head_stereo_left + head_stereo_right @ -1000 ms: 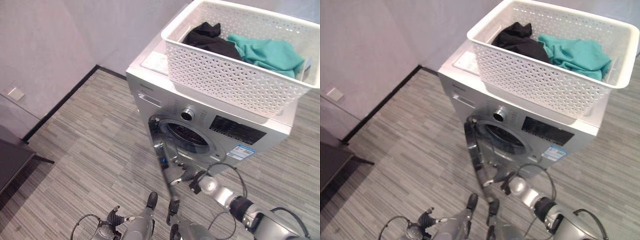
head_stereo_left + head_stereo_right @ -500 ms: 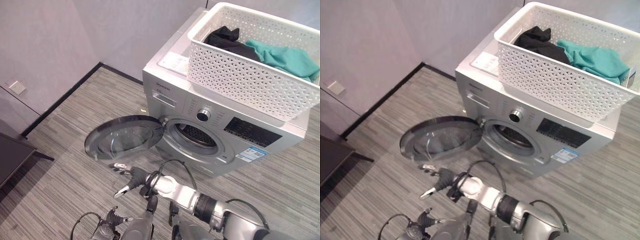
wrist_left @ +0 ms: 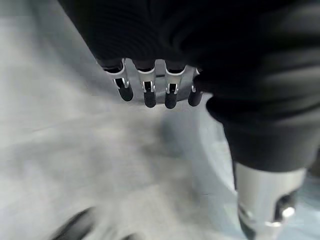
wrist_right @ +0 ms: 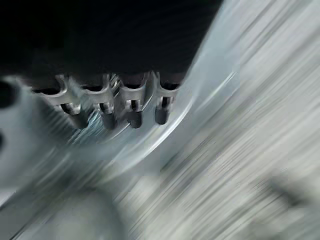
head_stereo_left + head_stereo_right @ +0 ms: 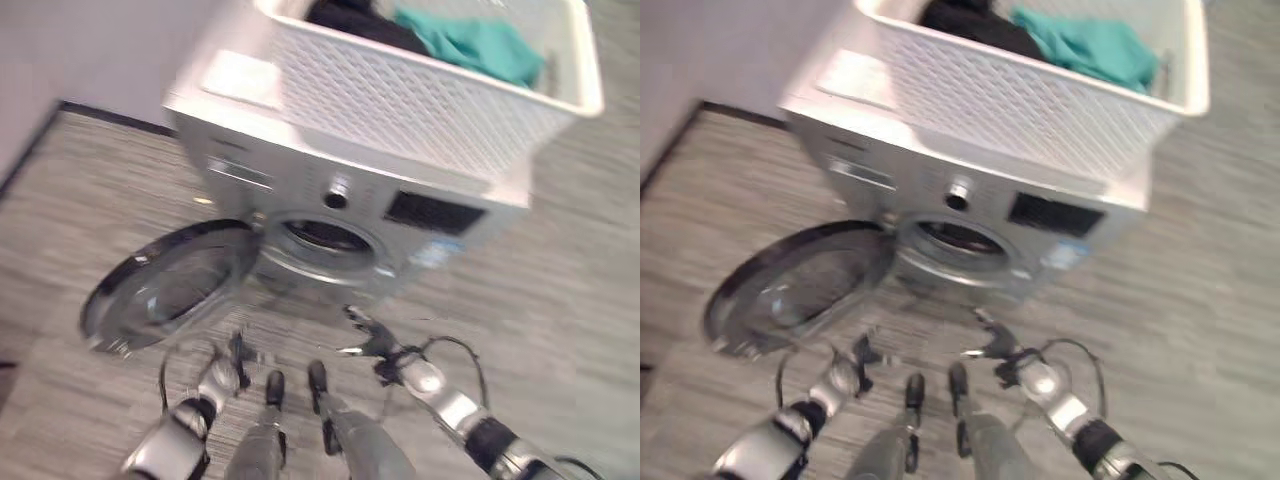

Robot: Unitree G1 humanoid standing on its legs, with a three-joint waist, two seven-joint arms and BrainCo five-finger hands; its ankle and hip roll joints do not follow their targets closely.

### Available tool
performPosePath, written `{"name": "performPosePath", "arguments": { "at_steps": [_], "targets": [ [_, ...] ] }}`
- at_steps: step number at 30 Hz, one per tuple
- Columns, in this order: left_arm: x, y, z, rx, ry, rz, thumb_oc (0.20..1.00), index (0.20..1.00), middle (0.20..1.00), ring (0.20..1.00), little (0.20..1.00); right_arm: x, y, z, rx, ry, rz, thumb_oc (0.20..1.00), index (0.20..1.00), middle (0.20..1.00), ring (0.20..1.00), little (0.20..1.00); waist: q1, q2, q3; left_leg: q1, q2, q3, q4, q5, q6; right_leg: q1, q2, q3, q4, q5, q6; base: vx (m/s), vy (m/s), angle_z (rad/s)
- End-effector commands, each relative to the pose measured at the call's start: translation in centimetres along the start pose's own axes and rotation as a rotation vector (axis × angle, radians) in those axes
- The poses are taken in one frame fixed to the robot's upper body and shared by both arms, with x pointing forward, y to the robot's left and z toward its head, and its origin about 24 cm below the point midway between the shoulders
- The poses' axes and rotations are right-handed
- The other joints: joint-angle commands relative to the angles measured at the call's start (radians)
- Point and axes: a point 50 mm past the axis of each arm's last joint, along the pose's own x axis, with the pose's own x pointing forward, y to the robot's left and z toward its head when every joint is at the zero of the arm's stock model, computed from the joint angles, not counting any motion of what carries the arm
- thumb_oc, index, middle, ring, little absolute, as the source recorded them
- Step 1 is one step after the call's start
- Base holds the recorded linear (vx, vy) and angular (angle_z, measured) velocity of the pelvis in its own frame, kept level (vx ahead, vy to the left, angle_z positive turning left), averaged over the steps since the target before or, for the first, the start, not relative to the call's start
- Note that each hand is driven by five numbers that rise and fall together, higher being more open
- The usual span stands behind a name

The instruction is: Grab the laundry basket,head to the washer,open it,put in the laundry and shut it.

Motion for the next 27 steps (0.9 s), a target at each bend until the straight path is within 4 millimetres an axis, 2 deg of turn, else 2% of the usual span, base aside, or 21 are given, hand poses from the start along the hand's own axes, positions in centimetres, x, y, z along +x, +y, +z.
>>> {"name": "performPosePath", "arguments": {
  "at_steps": [1,3,5,7,9,11,14,16,17,18,22,23,24,25,27],
  "targets": [
    [1.3,8.2,1.1,0.044,0.005,0.217,1.000,1.000,1.000,1.000,1.000,-2.2,-2.5,-4.8,-0.013,0.169,-0.143,1.000,1.000,1.000,1.000,1.000,-0.066,-0.029,0.032,-0.020,0.039,0.036,-0.026,-0.045,-0.030,0.030,-0.049,0.079,0.019,-0.062,0.099,0.02,0.157,-0.63],
    [1.3,11.0,0.6,0.032,0.060,0.284,1.000,1.000,1.000,1.000,1.000,-4.5,-3.2,-9.4,0.036,0.385,-0.226,1.000,1.000,1.000,1.000,1.000,-0.103,-0.037,0.039,-0.035,0.040,0.081,-0.026,-0.055,-0.029,0.006,-0.059,0.112,-0.014,-0.018,0.122,0.04,0.245,-0.56],
    [1.0,12.7,-0.7,0.073,0.128,0.298,1.000,1.000,1.000,1.000,1.000,-6.9,-2.3,-12.9,0.072,0.578,-0.205,1.000,1.000,1.000,1.000,1.000,-0.116,-0.050,0.040,-0.042,0.046,0.117,-0.026,-0.058,-0.026,-0.013,-0.059,0.133,-0.025,0.007,0.139,0.05,0.178,-0.94],
    [0.5,13.5,-2.7,0.086,0.214,0.288,1.000,1.000,1.000,1.000,1.000,-8.6,-1.2,-15.0,0.060,0.716,-0.144,1.000,1.000,1.000,1.000,1.000,-0.113,-0.065,0.034,-0.038,0.058,0.152,-0.026,-0.063,-0.024,-0.023,-0.056,0.121,-0.028,0.020,0.143,0.07,0.063,-0.95],
    [0.0,13.5,-4.5,0.125,0.274,0.259,1.000,1.000,1.000,1.000,1.000,-10.0,-0.3,-16.0,0.009,0.786,-0.059,1.000,1.000,1.000,1.000,1.000,-0.106,-0.076,0.027,-0.026,0.066,0.171,-0.026,-0.070,-0.023,-0.020,-0.057,0.100,-0.032,0.033,0.141,0.10,-0.010,-0.65],
    [-0.8,13.0,-6.9,0.101,0.351,0.230,1.000,1.000,1.000,1.000,1.000,-11.2,0.8,-16.8,0.033,0.824,-0.020,1.000,1.000,1.000,1.000,1.000,-0.102,-0.081,0.025,-0.006,0.068,0.183,-0.026,-0.081,-0.024,-0.009,-0.058,0.096,-0.038,0.034,0.142,0.10,0.011,-0.43],
    [-1.7,12.1,-9.3,0.065,0.424,0.191,1.000,1.000,1.000,1.000,1.000,-10.8,1.1,-16.5,0.113,0.804,-0.023,1.000,1.000,1.000,1.000,1.000,-0.099,-0.078,0.018,0.016,0.068,0.195,-0.026,-0.088,-0.025,-0.001,-0.058,0.104,-0.041,0.031,0.138,0.06,0.037,-0.28],
    [-3.1,10.7,-12.4,0.049,0.513,0.140,1.000,1.000,1.000,1.000,1.000,-8.9,0.2,-15.0,0.134,0.716,-0.040,1.000,1.000,1.000,1.000,1.000,-0.093,-0.074,0.011,0.036,0.071,0.205,-0.026,-0.100,-0.025,0.012,-0.056,0.108,-0.045,0.021,0.134,0.04,0.039,-0.04],
    [-3.1,10.7,-12.4,0.049,0.514,0.140,1.000,1.000,1.000,1.000,1.000,-8.9,0.2,-15.0,0.134,0.715,-0.039,1.000,1.000,1.000,1.000,1.000,-0.094,-0.075,0.008,0.033,0.070,0.206,-0.026,-0.097,-0.026,0.008,-0.056,0.108,-0.045,0.023,0.133,0.00,0.000,0.00],
    [-3.6,10.2,-13.3,0.032,0.538,0.125,1.000,1.000,1.000,1.000,1.000,-8.1,-0.1,-14.4,0.136,0.681,-0.046,1.000,1.000,1.000,1.000,1.000,-0.090,-0.072,0.005,0.038,0.069,0.208,-0.026,-0.100,-0.025,0.012,-0.055,0.109,-0.046,0.020,0.131,0.00,0.009,0.03],
    [-5.6,6.9,-16.5,-0.020,0.633,0.031,1.000,1.000,1.000,1.000,1.000,-5.7,-1.4,-12.2,0.143,0.570,-0.068,1.000,1.000,1.000,1.000,1.000,-0.073,-0.059,-0.010,0.059,0.071,0.210,-0.026,-0.111,-0.026,0.031,-0.052,0.107,-0.050,0.011,0.126,0.01,-0.006,-0.05],
    [-5.9,6.4,-16.9,-0.026,0.644,0.019,1.000,1.000,1.000,1.000,1.000,-5.7,-1.6,-12.2,0.140,0.569,-0.071,1.000,1.000,1.000,1.000,1.000,-0.072,-0.058,-0.019,0.057,0.070,0.210,-0.026,-0.109,-0.026,0.029,-0.054,0.107,-0.051,0.013,0.125,0.00,-0.045,0.00],
    [-6.5,5.0,-17.6,-0.051,0.665,-0.023,1.000,1.000,1.000,1.000,1.000,-5.6,-2.3,-12.1,0.114,0.569,-0.080,1.000,1.000,1.000,1.000,1.000,-0.061,-0.051,-0.031,0.061,0.069,0.203,-0.026,-0.110,-0.025,0.041,-0.056,0.099,-0.054,0.008,0.119,0.00,-0.044,0.01],
    [-6.5,5.0,-17.7,-0.051,0.665,-0.024,1.000,1.000,1.000,1.000,1.000,-5.6,-2.3,-12.1,0.114,0.569,-0.080,1.000,1.000,1.000,1.000,1.000,-0.062,-0.051,-0.032,0.060,0.069,0.202,-0.026,-0.110,-0.025,0.040,-0.056,0.098,-0.054,0.008,0.119,0.00,-0.053,0.02],
    [-7.2,3.6,-18.3,-0.056,0.674,-0.058,1.000,1.000,1.000,1.000,1.000,-6.0,-2.5,-12.5,0.089,0.596,-0.073,1.000,1.000,1.000,1.000,1.000,-0.048,-0.039,-0.043,0.067,0.066,0.188,-0.026,-0.109,-0.026,0.055,-0.061,0.085,-0.054,-0.002,0.111,0.00,-0.050,0.08]
  ]
}}
